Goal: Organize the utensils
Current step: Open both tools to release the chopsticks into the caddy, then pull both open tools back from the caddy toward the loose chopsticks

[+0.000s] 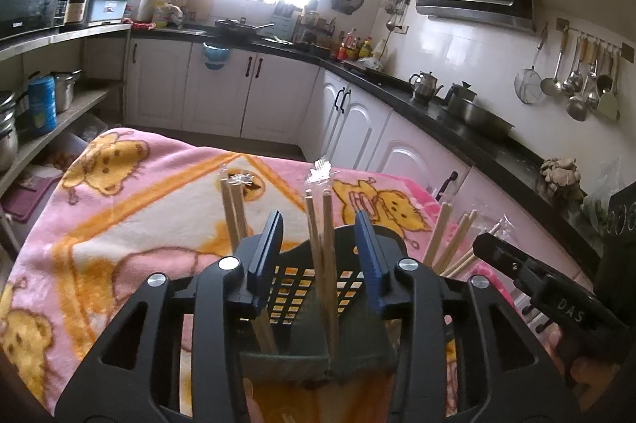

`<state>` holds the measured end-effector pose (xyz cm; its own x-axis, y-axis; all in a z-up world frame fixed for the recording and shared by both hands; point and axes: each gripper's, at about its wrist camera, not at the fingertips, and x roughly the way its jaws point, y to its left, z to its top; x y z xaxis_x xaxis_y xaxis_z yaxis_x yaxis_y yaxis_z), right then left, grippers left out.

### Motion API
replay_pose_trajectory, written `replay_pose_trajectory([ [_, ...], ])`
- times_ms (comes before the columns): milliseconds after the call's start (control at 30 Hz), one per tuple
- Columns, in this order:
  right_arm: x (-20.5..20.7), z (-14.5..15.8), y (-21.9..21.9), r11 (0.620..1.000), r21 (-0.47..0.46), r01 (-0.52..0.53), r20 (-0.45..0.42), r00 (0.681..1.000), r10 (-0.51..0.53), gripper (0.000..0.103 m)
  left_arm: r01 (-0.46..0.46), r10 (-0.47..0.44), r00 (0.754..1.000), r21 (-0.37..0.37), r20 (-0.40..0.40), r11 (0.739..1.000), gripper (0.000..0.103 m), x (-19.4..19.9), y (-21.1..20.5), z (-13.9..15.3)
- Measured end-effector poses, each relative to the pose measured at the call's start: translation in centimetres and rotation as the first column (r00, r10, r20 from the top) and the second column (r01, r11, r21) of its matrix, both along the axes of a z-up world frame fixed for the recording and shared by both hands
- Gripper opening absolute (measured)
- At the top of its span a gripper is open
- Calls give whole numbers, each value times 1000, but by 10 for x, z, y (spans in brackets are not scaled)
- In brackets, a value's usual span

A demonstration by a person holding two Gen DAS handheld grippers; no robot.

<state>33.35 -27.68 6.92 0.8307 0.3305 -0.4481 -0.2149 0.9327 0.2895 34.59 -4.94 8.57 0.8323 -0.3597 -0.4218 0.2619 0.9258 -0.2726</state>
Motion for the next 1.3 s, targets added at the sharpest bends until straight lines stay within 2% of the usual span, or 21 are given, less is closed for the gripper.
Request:
replay_pose_trajectory([
  [333, -19, 0, -5, 1000, -12, 11, -11, 1000, -11, 26, 7, -8, 998, -16, -61, 1000, 41, -15, 9, 0],
  [533, -34, -3, -8, 1000, -19, 12, -25, 1000, -12, 26, 30, -29, 996, 4, -85, 1000, 47, -31, 6, -4],
  [933, -62, -21, -9, 998, -54, -16, -85, 996, 11, 31, 64, -59, 987, 33, -150, 997, 57, -61, -1, -33],
  [1133, -76, -39, -11, 998, -62, -26, -127, 992, 18, 36, 74, -66, 983, 39, -173, 997, 71, -75, -3, -48],
  [1200, -80, -43, -11, 998, -61, -30, -139, 990, 22, 37, 80, -71, 981, 41, -179, 996, 79, -79, -2, -52],
  [1300, -86, -49, -11, 997, -63, -35, -151, 988, 25, 41, 79, -70, 980, 38, -187, 996, 84, -85, -1, -57],
])
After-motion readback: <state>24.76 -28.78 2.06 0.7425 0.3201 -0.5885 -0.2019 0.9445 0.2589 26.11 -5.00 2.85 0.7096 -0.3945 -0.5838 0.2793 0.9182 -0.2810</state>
